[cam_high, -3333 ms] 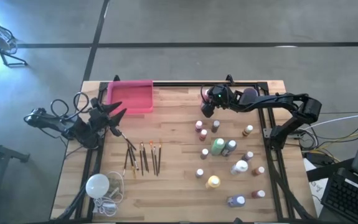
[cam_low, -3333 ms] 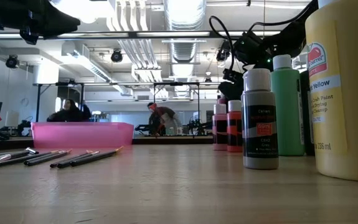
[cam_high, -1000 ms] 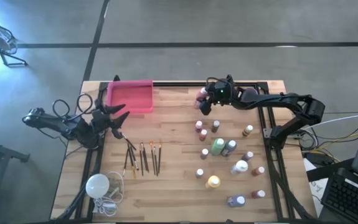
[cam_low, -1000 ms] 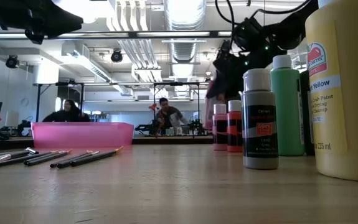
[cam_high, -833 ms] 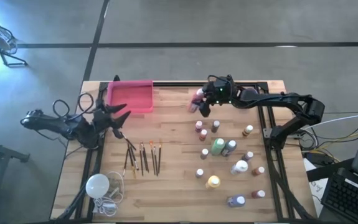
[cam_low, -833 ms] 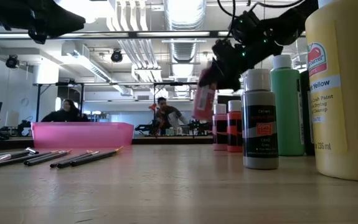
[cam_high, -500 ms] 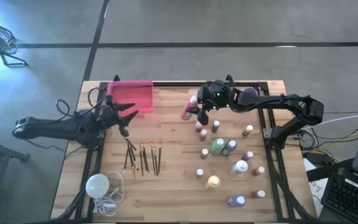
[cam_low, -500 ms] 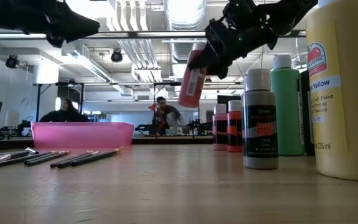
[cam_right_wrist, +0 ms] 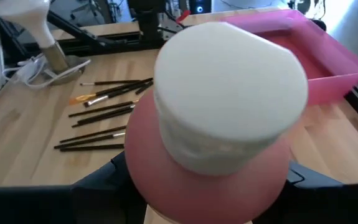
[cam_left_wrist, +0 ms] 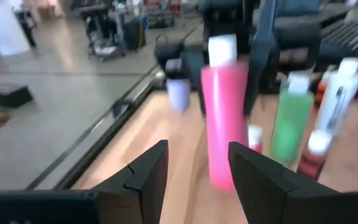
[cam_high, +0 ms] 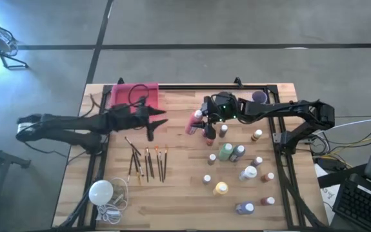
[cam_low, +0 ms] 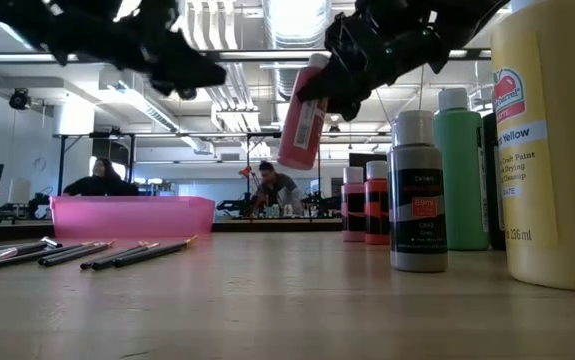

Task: Pick & Place Paint Supplies
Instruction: Put the large pink paint bottle into the pink bin

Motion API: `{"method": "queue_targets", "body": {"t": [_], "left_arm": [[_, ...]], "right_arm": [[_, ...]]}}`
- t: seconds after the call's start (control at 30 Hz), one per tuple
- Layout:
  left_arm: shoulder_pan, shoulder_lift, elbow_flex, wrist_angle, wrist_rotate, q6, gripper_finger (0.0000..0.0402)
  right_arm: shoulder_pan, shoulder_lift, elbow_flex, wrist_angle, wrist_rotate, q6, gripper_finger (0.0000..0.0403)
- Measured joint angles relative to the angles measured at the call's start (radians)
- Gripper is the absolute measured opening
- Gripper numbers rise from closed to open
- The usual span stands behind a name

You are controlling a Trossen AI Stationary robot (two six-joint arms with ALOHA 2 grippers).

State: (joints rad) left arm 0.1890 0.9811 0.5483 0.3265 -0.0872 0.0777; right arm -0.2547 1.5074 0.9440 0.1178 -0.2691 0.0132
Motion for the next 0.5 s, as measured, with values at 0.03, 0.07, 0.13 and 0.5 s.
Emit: {"method": "queue_targets", "body": {"t": [0.03, 0.07, 0.13, 0.5], "left_arm": [[0.0, 0.031, 0.024, 0.012, 0.004, 0.004, 0.0174], [0.0, 0.061, 0.044, 0.005, 0.008, 0.007, 0.0174], [0.001, 0.119, 0.085, -0.008, 0.016, 0.013, 0.0174], [-0.001, 0.296, 0.261, -0.001, 0.11, 0.019, 0.0174]], "right_arm": [[0.005, 0.0, 0.0, -0.001, 0.002, -0.002, 0.0196], [0.011, 0.0, 0.0, -0.001, 0.004, -0.005, 0.0198], [0.02, 0.0, 0.0, -0.001, 0.006, -0.006, 0.0199], [0.041, 0.0, -0.002, -0.002, 0.007, -0.017, 0.0193]]}}
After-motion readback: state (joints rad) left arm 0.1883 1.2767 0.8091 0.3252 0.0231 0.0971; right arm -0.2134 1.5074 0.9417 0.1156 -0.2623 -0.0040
